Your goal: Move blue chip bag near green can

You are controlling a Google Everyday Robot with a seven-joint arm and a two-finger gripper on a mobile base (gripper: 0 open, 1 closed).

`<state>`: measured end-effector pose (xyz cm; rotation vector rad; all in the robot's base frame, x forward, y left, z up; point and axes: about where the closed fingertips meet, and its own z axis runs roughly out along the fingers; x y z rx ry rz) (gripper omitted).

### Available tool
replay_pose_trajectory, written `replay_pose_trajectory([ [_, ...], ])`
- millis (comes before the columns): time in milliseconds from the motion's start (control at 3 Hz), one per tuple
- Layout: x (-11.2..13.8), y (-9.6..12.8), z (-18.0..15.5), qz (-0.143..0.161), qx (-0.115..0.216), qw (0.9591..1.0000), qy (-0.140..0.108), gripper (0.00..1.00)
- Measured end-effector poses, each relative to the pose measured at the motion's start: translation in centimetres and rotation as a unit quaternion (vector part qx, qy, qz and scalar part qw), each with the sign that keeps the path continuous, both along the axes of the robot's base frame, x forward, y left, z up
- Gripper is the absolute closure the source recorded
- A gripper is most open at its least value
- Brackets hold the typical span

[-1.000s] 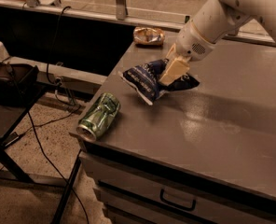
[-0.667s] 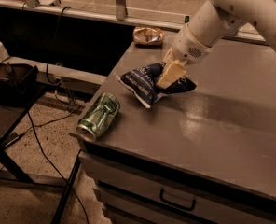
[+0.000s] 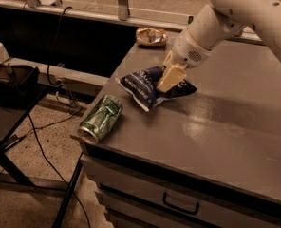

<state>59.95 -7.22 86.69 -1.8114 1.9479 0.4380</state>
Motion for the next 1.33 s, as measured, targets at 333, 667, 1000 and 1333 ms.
replay_pose_trajectory([
  [333, 0.02, 0.16, -0.15, 0.001, 0.0, 1.0, 0.001, 0.28],
  [667, 0.04, 0.32, -0.3, 0.002, 0.0, 1.0, 0.002, 0.05],
  [1000, 0.05, 0.44, -0.41, 0.003, 0.0, 1.0, 0.003, 0.0],
  [1333, 0.05, 0.45, -0.41, 0.003, 0.0, 1.0, 0.003, 0.0],
])
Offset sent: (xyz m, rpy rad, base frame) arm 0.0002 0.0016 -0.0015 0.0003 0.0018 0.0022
